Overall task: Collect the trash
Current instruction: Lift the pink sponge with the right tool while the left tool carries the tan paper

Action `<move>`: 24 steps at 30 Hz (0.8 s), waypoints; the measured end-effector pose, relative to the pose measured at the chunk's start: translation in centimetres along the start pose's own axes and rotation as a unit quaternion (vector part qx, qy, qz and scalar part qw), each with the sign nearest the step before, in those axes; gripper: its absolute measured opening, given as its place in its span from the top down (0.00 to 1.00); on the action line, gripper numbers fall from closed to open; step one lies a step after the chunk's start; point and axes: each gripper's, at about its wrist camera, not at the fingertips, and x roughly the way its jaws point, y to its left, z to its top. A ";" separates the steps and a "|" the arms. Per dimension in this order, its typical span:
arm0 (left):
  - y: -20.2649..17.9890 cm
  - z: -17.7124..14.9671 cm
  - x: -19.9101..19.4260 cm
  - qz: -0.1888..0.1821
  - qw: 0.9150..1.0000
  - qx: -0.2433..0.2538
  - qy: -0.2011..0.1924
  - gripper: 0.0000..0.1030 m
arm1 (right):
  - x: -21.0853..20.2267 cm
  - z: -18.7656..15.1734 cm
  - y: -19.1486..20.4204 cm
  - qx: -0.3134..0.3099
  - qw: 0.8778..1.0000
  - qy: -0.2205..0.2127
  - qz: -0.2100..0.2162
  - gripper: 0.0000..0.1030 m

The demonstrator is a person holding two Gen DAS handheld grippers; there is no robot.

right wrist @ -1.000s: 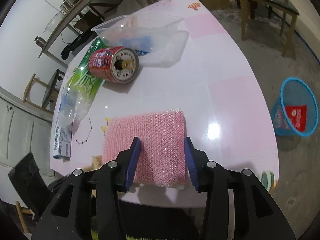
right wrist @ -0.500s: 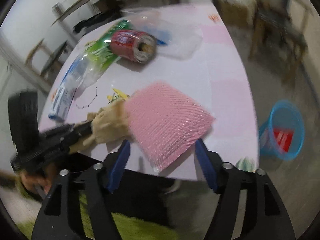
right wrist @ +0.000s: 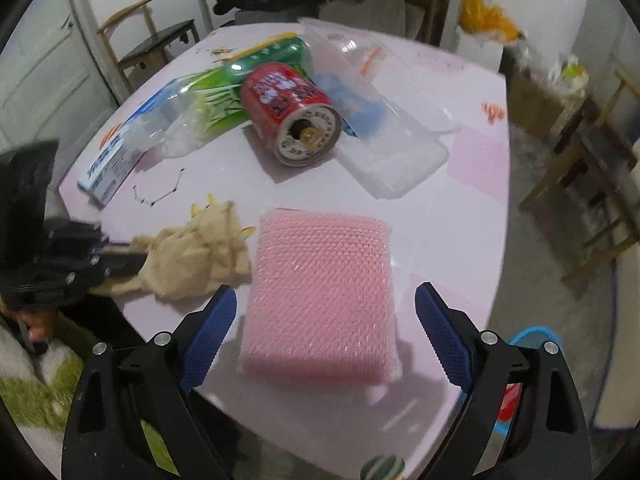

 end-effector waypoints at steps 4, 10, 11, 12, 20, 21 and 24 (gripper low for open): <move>0.1 0.1 -0.1 -0.005 1.000 -0.004 0.002 0.91 | 1.6 -0.1 0.2 -0.006 1.000 0.022 0.015 0.16; -0.1 0.2 -1.0 -0.008 1.000 -0.003 -0.010 0.91 | 1.9 -1.1 -0.2 0.029 1.000 0.007 0.007 0.26; -0.2 0.2 -1.2 -0.009 1.000 -0.003 -0.013 0.92 | 1.6 -1.3 -0.4 0.037 0.999 0.001 0.009 0.27; -0.4 0.3 -1.5 -0.012 1.000 -0.003 -0.015 0.92 | 1.2 -1.4 -0.6 0.048 0.999 -0.009 0.012 0.27; -4.6 2.8 -2.9 -0.040 0.998 0.042 -0.034 0.92 | -5.5 -6.3 -5.5 0.200 0.969 -0.137 0.044 0.28; -5.4 3.4 -2.8 -0.048 0.997 0.052 -0.034 0.92 | -6.5 -7.2 -6.5 0.224 0.961 -0.153 0.044 0.28; -9.1 5.6 -1.4 -0.072 0.993 0.090 -0.028 0.92 | -9.5 -11.5 -10.9 0.319 0.927 -0.197 0.034 0.28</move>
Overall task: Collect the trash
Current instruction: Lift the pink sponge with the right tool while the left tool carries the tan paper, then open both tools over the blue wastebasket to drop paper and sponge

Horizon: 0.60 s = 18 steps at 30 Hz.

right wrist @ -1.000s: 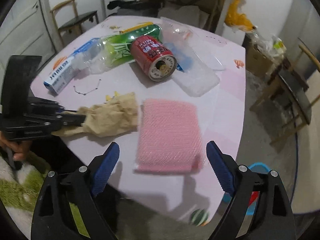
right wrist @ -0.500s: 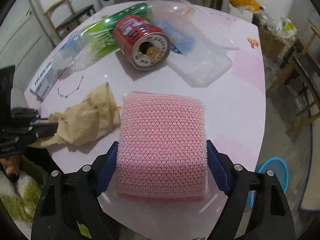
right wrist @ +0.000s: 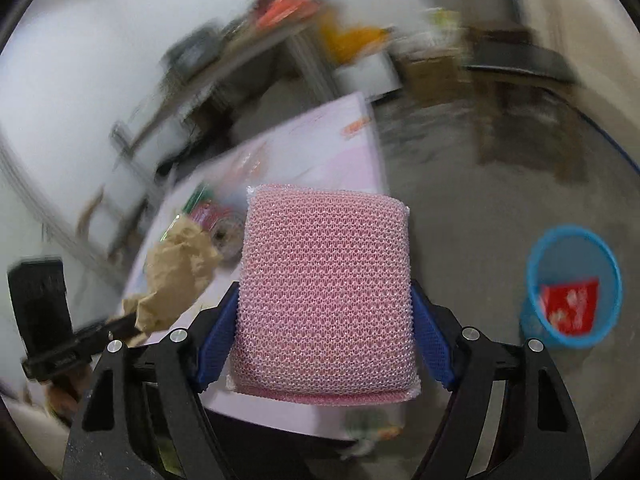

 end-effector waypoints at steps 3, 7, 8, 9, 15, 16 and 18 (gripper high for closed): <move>-3.9 3.4 3.8 -0.028 0.999 0.038 0.028 0.92 | -2.8 -0.2 -6.1 0.104 0.994 -0.026 -0.038 0.27; -9.4 7.3 12.4 -0.067 0.990 0.066 0.109 0.91 | -4.9 -2.0 -15.6 0.267 0.961 -0.037 -0.059 0.27; -10.6 7.9 14.8 -0.069 0.986 0.074 0.130 0.91 | -5.1 -2.5 -17.1 0.289 0.955 -0.040 -0.056 0.27; -11.7 8.2 17.1 -0.064 0.984 0.084 0.147 0.91 | -5.3 -3.1 -19.0 0.315 0.947 -0.042 -0.054 0.27; -16.8 7.3 31.3 -0.025 0.960 0.133 0.244 0.91 | -3.9 -4.8 -26.5 0.410 0.911 -0.034 -0.017 0.26; -17.4 6.9 33.5 -0.023 0.956 0.138 0.256 0.91 | -3.4 -4.7 -27.3 0.419 0.907 -0.033 -0.013 0.26; -18.1 6.1 36.7 -0.023 0.951 0.140 0.275 0.91 | -1.9 -4.3 -29.5 0.439 0.898 -0.024 0.002 0.26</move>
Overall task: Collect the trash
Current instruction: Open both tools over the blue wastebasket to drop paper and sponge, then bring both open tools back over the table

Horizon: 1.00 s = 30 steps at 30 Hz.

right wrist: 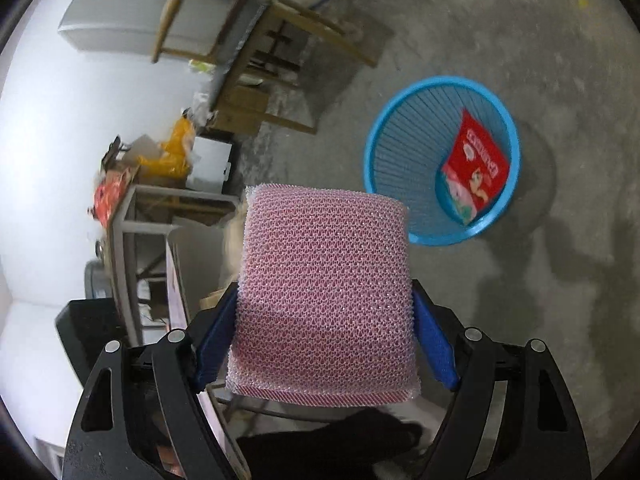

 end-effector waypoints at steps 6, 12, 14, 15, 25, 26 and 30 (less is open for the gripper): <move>-1.3 4.6 6.5 0.004 0.999 0.010 0.035 0.89 | 3.6 4.2 -1.1 0.040 0.999 0.004 -0.009 0.23; 0.7 7.0 9.5 0.054 0.998 -0.013 0.038 0.42 | 8.1 8.2 -4.1 0.077 0.996 -0.016 -0.042 0.17; 1.6 6.5 8.8 0.036 0.998 -0.030 0.039 0.40 | 9.0 8.2 -5.6 0.094 0.994 -0.019 -0.054 0.17; 1.8 6.4 8.8 0.030 0.998 -0.033 0.038 0.40 | 9.5 7.9 -6.3 0.101 0.993 -0.020 -0.060 0.17; 2.2 5.5 -1.1 -0.005 0.999 -0.021 -0.044 0.38 | 9.7 6.6 -5.9 0.073 0.995 -0.022 -0.059 0.17; 2.2 5.1 -2.3 -0.004 0.998 -0.018 -0.052 0.38 | 9.4 6.5 -5.5 0.065 0.996 -0.025 -0.059 0.17; 2.1 2.0 -8.5 0.007 0.995 -0.003 -0.097 0.34 | 6.9 5.0 -4.1 0.020 0.997 -0.035 -0.065 0.17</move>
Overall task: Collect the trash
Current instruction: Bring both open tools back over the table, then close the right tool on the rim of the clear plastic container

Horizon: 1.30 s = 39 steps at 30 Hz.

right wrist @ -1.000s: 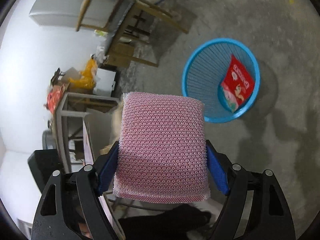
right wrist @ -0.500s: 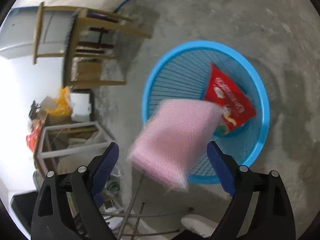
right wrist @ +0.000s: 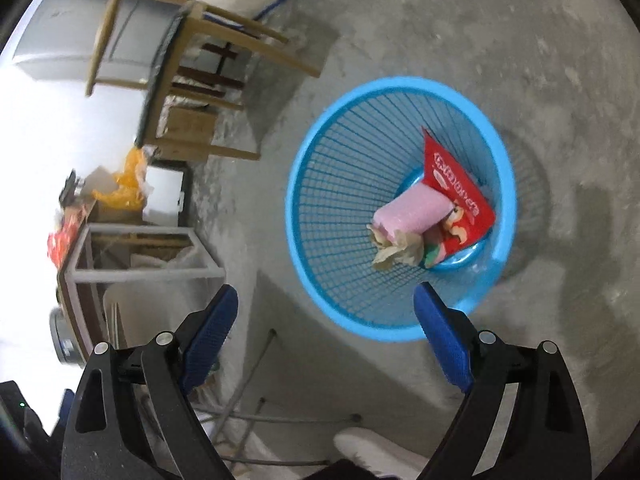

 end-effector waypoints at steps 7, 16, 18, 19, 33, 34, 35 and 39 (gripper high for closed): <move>1.8 -9.8 -11.8 0.026 0.997 -0.004 -0.070 0.24 | -5.7 -5.6 4.1 -0.114 0.993 -0.010 0.009 0.17; 5.5 -24.3 -21.5 0.117 0.982 -0.069 -0.130 0.20 | -9.2 -14.4 15.7 -0.317 0.946 0.014 0.067 0.17; 6.0 -26.7 -22.9 0.137 0.977 -0.082 -0.143 0.20 | -9.2 -16.4 18.4 -0.356 0.931 0.020 0.084 0.17; 6.2 -27.9 -23.6 0.147 0.974 -0.088 -0.151 0.20 | -9.0 -17.7 20.1 -0.378 0.921 0.027 0.094 0.17; 14.4 -38.7 -32.4 0.277 0.903 -0.223 -0.240 0.20 | -3.7 -32.0 33.9 -0.555 0.821 0.071 0.112 0.17; 15.5 -39.3 -32.7 0.279 0.898 -0.241 -0.241 0.20 | -3.7 -32.8 34.0 -0.561 0.818 0.067 0.111 0.17; 16.2 -39.5 -32.7 0.279 0.896 -0.249 -0.241 0.20 | -3.6 -33.6 34.5 -0.569 0.813 0.062 0.108 0.17; 18.8 -40.3 -32.2 0.278 0.894 -0.268 -0.226 0.20 | -3.0 -35.5 36.2 -0.616 0.782 0.034 0.083 0.17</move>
